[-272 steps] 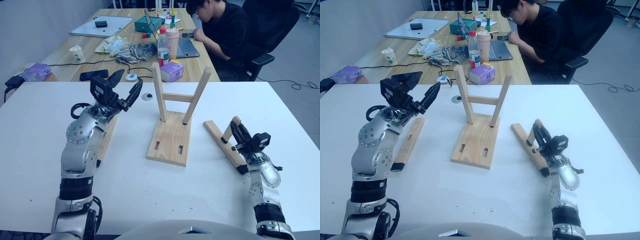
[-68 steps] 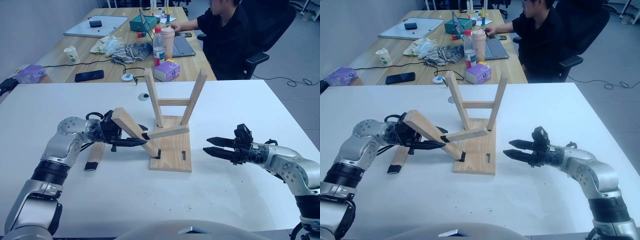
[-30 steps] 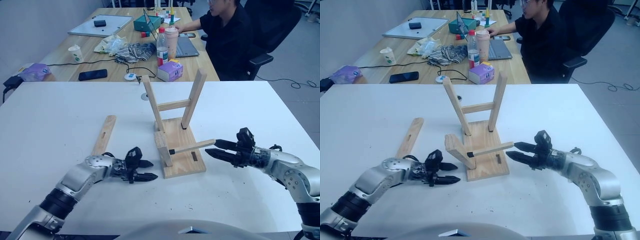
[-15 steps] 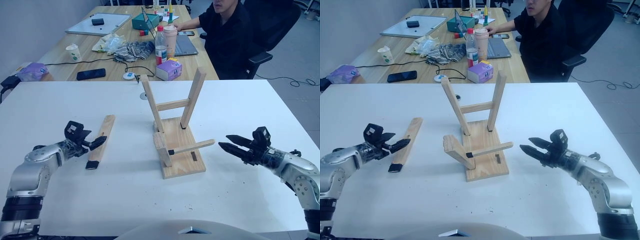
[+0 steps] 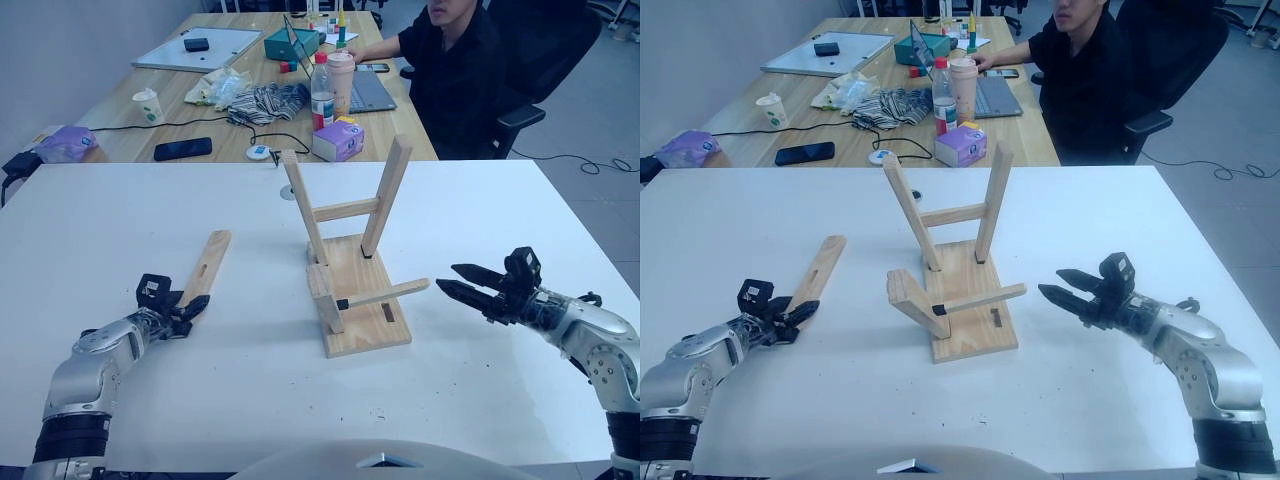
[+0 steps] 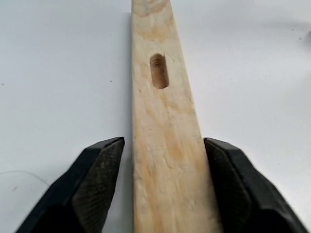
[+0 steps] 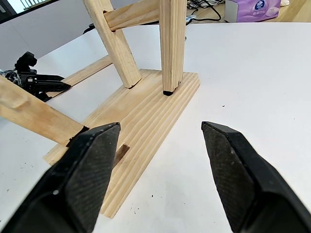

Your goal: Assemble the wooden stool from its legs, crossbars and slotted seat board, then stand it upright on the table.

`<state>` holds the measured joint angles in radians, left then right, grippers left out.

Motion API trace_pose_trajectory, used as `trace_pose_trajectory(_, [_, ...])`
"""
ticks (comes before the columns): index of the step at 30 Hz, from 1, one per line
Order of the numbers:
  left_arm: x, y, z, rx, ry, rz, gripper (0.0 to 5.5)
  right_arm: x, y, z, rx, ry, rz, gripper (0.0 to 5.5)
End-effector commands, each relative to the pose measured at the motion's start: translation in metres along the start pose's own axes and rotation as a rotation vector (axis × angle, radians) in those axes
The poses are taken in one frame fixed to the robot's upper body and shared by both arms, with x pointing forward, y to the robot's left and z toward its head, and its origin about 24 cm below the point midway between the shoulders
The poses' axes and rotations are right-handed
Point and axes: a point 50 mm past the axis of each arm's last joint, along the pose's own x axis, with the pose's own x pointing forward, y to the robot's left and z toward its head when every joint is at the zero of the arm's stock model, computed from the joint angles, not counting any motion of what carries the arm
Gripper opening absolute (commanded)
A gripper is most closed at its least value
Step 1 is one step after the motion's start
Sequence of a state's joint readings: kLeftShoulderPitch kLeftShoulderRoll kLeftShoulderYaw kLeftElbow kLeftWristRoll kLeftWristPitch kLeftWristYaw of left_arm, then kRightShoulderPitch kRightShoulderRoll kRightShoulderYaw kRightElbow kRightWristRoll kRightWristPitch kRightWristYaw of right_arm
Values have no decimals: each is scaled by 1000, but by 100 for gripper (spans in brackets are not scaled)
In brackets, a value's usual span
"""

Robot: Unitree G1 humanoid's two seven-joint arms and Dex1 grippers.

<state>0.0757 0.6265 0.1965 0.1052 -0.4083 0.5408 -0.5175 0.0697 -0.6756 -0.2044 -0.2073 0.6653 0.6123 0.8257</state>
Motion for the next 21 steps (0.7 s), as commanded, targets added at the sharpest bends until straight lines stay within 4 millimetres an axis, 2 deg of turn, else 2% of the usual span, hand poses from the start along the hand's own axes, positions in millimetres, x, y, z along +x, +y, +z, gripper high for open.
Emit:
trace_pose_trajectory(1, [2,-2,-13,11,84,6,239,3,-10,19,-25,-103,-79,308])
trace_pose_trajectory(3, [4,-1,-8,34,65,17,208,5,-15,33,-35,-178,-129,308])
trace_pose_trajectory(5, [7,-2,8,63,-9,25,201,6,-19,50,-55,-262,-172,308])
trace_pose_trajectory(7, [8,-7,61,58,-285,5,201,8,-18,86,-69,-445,-186,308])
trace_pose_trajectory(9, [-12,-28,142,21,-670,-148,201,7,-16,135,60,-693,-131,308])
trace_pose_trajectory(11, [-45,-60,204,-38,-920,-457,201,11,9,177,178,-843,122,308])
trace_pose_trajectory(12, [-59,-76,221,-53,-962,-629,201,13,24,191,216,-877,260,308])
trace_pose_trajectory(13, [-70,-93,229,-41,-963,-798,201,15,39,204,253,-893,399,308])
trace_pose_trajectory(15, [-80,-113,231,-37,-923,-998,201,18,62,216,270,-875,567,308])
trace_pose_trajectory(18, [-78,-132,219,-42,-833,-1147,201,34,90,220,219,-767,616,308])
trace_pose_trajectory(21, [-78,-141,209,-81,-777,-1237,201,42,106,216,233,-682,683,308])
